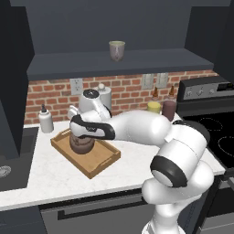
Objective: Pick the kettle from the counter and place it on the tray. Then pick the mug from the cabinet and place it on the tray. Then close the cabinet doors.
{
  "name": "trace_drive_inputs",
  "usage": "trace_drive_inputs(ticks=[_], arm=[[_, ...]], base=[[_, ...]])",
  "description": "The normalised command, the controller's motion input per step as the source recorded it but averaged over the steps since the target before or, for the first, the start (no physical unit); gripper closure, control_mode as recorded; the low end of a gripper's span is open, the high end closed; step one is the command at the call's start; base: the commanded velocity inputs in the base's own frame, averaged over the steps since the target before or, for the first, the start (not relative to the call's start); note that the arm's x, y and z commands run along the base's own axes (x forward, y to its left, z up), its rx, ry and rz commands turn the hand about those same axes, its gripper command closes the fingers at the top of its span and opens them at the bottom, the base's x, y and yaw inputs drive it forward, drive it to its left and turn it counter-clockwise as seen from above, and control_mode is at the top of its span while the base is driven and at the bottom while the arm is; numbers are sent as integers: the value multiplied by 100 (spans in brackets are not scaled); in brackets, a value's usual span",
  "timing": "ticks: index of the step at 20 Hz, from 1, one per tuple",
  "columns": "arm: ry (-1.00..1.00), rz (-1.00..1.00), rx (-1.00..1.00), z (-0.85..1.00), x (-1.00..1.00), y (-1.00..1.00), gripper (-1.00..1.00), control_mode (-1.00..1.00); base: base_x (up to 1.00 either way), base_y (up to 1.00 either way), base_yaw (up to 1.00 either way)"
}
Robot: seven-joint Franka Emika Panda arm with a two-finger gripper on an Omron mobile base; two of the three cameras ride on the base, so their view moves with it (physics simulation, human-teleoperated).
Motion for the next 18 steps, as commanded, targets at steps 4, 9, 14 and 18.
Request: trace_drive_inputs(ticks=[4, 9, 14, 18], arm=[[0, 0, 0, -12, 0, 14, 100, -100], [-2, 0, 0, -14, 3, 10, 100, -100], [-1, 0, 0, -22, 0, 1, -100, -100], [-5, 0, 0, -9, 0, 0, -100, -100]], base=[[0, 0, 0], [0, 0, 0], [0, 0, 0], [0, 0, 0]])
